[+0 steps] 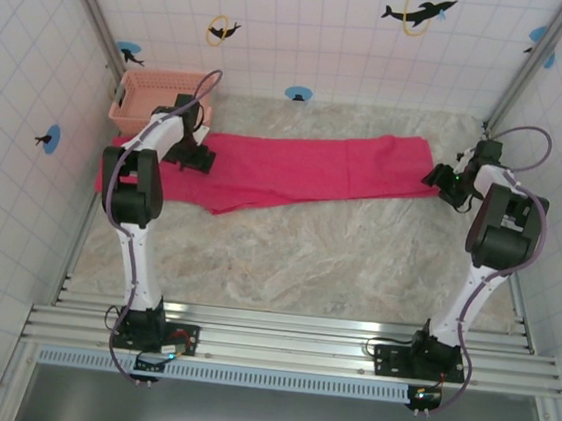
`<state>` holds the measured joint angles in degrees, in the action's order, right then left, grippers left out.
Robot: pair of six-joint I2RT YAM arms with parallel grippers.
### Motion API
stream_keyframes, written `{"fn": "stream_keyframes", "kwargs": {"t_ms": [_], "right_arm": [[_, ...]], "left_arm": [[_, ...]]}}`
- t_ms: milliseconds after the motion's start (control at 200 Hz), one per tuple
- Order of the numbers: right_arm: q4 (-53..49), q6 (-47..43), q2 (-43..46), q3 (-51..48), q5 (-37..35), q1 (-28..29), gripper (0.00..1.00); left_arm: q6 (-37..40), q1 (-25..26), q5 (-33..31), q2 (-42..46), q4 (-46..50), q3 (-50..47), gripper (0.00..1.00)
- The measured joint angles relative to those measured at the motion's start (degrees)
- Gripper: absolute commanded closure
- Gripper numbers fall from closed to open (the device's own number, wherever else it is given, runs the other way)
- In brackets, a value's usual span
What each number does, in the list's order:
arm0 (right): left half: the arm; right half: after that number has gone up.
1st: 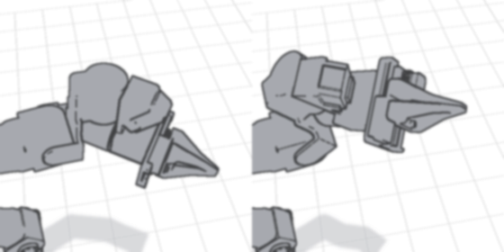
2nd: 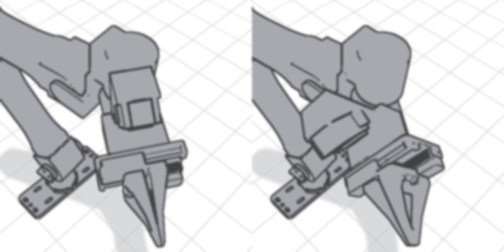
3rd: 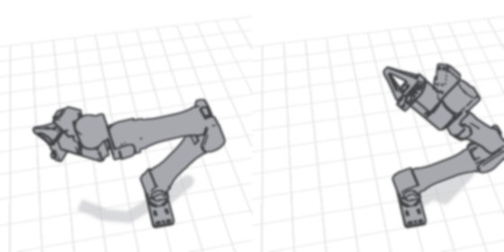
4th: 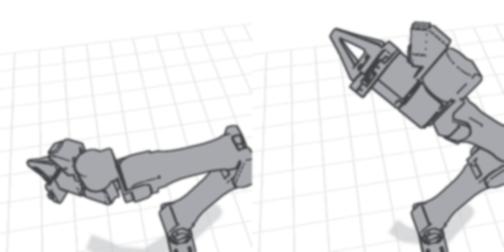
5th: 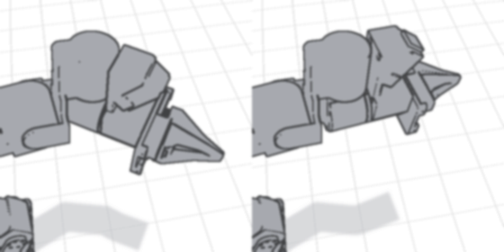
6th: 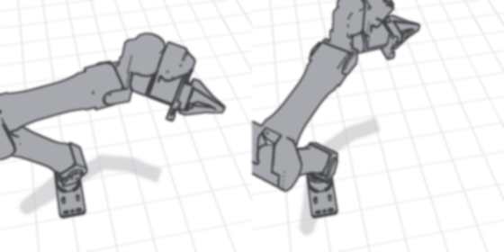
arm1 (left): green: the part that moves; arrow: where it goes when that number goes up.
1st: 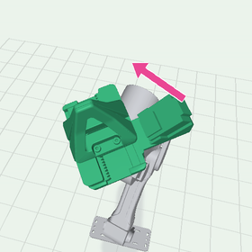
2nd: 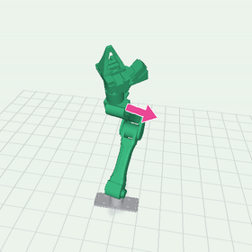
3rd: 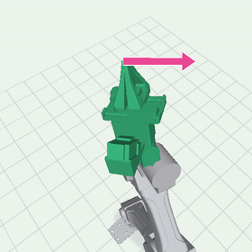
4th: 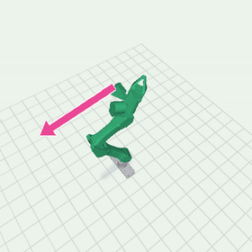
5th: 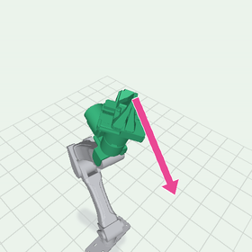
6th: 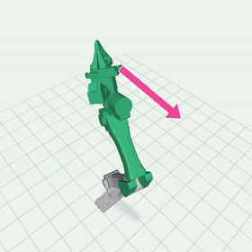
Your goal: Roll up the long pants
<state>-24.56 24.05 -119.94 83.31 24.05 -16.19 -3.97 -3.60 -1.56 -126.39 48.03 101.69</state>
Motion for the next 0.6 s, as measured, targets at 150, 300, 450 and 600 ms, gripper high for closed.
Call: {"fn": "stream_keyframes", "kwargs": {"t_ms": [150,300,450,600], "right_arm": [[0.5,0.3,-0.3,0.0,-0.7,0.4,0.4],[1.5,0.7,-1.7,0.6,-0.1,0.6,0.8],[2.7,2.5,-1.9,0.2,-0.4,0.5,1.0],[3.8,3.8,1.7,-3.5,-1.7,-1.3,1.0]], "left_arm": [[0.0,1.6,0.0,0.0,0.3,0.2,0.03],[0.0,2.7,0.0,0.0,1.4,1.2,0.02],[0.0,3.1,0.0,-0.4,2.2,3.0,0.02],[-0.1,4.2,0.2,-2.3,2.4,5.1,0.03]]}}
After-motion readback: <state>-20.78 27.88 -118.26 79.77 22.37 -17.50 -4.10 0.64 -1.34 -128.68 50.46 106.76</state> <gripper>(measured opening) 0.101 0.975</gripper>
